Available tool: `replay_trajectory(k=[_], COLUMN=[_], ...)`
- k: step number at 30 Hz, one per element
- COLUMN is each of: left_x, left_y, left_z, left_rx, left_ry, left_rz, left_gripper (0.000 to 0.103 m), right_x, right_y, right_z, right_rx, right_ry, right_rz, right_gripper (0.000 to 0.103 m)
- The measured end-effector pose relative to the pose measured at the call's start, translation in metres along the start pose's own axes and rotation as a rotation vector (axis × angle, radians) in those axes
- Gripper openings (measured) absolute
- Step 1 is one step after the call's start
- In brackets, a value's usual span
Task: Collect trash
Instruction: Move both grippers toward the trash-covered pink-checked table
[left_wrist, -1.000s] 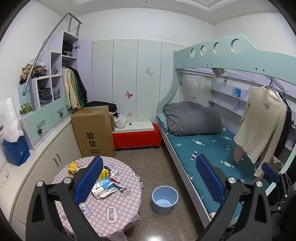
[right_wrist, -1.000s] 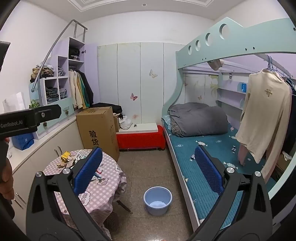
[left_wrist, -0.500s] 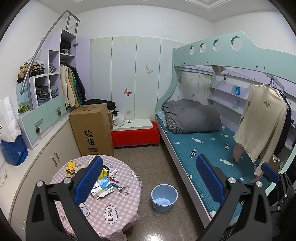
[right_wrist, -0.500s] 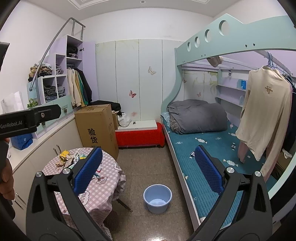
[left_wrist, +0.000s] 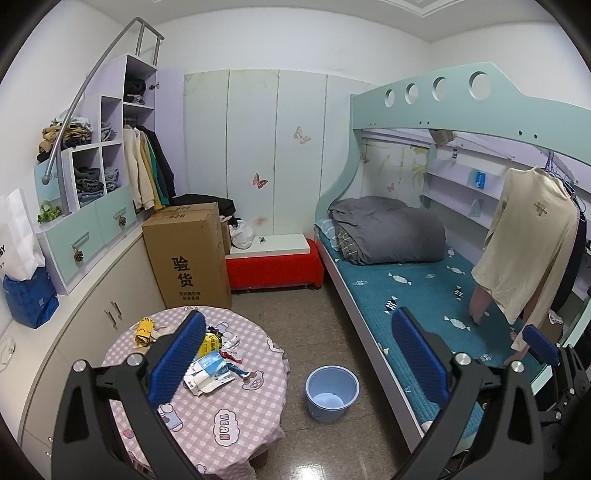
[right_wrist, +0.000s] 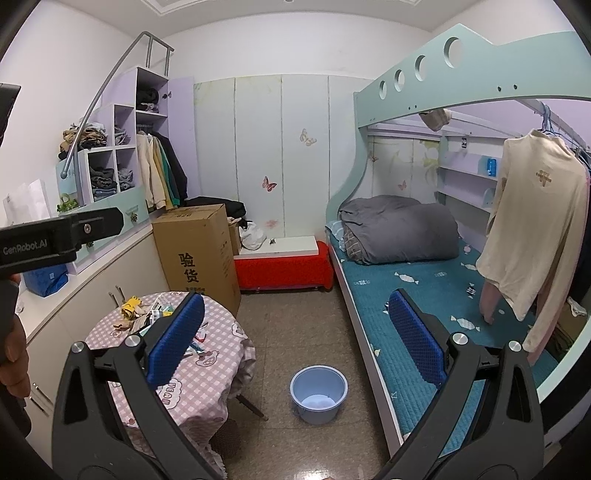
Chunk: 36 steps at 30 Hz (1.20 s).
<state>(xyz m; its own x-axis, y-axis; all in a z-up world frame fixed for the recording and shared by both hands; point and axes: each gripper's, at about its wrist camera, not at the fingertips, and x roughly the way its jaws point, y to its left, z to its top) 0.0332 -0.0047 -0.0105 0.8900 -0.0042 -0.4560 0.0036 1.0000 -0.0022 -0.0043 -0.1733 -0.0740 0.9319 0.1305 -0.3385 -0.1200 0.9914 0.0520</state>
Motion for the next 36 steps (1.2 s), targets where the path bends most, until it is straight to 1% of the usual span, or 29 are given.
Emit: replay_trajectory(k=[7,12,15,19,24,29,36], left_x=[0.011,0.027,0.037,0.052,0.066,0.077,0.089], left_y=[0.016,0.043,0.062,0.083,0.106,0.128,0.155], left_z=[0.000,0.008,0.015,0.024,0.033,0.037,0.039], left_rx=[0.005,0.014,0.015,0.016,0.041,0.042,0.057], left_ry=[0.005,0.007,0.012,0.019,0.022,0.026,0.031], left_rz=[0.001,-0.001,-0.009,-0.029,-0.052,-0.077,-0.114], left_gripper=[0.099,0.099,0.099,0.099,0.099,0.099,0.099], right_x=[0.016,0.033,0.047,0.060,0.074,0.085,0.095], right_y=[0.017,0.038,0.058,0.076,0.098,0.119,0.138], right_z=[0.007,0.013,0.018,0.022,0.026,0.031,0.032], right_rx=[-0.001,-0.006,-0.001,-0.004,-0.005,0.000,0.025], right_ry=[0.010,0.007,0.014,0.022,0.025,0.033,0.040], right_rz=[0.004,-0.004,-0.005,-0.018,-0.044,-0.064,-0.098], right_gripper=[0.097,0.097,0.097,0.097,0.097,0.097,0.097])
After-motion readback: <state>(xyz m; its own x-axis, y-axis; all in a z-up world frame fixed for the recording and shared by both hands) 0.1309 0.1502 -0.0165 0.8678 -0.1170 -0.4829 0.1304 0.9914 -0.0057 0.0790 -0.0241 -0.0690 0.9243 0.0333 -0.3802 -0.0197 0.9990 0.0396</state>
